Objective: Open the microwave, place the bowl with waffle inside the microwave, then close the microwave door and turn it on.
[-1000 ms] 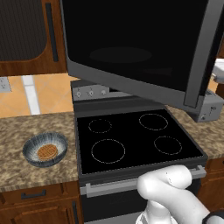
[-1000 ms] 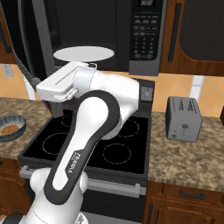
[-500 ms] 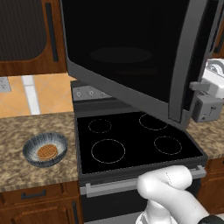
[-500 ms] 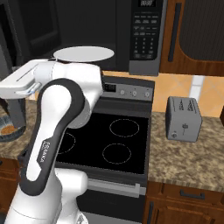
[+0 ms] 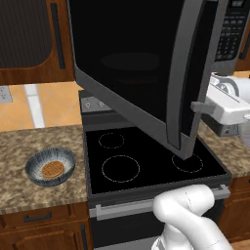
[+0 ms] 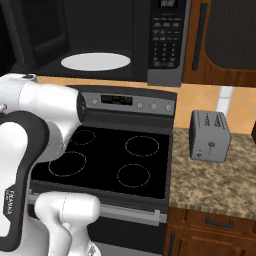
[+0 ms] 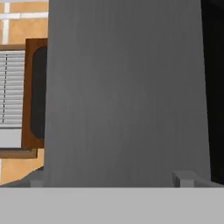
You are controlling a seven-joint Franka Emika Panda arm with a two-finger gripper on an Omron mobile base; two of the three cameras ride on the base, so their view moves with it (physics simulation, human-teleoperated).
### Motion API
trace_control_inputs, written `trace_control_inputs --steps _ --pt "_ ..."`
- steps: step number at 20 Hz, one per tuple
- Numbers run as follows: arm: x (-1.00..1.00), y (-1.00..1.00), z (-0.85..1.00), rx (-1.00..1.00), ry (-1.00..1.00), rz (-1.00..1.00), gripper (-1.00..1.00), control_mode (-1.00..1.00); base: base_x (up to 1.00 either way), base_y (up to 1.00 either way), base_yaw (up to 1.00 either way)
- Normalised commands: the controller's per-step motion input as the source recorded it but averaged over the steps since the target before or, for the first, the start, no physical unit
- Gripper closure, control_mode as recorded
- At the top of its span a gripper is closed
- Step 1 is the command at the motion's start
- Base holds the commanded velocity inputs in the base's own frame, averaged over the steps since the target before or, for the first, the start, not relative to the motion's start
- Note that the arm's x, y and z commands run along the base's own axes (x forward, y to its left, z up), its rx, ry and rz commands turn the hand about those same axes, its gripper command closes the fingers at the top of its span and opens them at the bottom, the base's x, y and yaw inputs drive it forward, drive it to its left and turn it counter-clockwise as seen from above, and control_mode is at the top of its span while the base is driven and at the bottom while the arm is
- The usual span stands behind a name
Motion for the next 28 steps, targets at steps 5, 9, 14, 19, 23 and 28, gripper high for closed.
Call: trace_control_inputs --steps 5,9,14,19,23,28 --pt "-0.38 0.29 0.0 0.0 0.0 0.3 -1.0 -1.0 0.0 0.0 0.0" --pt "-0.28 0.1 0.0 0.0 0.0 0.19 -1.0 -1.0 0.0 0.0 0.0" --pt "-0.09 0.28 0.0 0.0 0.01 0.15 -1.0 -1.0 0.0 0.0 0.0" --pt "0.03 0.15 0.0 0.0 0.0 0.02 -1.0 -1.0 0.0 0.0 0.0" --pt "0.13 0.06 0.0 0.0 0.0 0.0 -1.0 -1.0 0.0 0.0 0.0" --pt "0.33 0.36 0.0 -0.01 0.0 0.0 -1.0 -1.0 0.0 0.0 0.0"
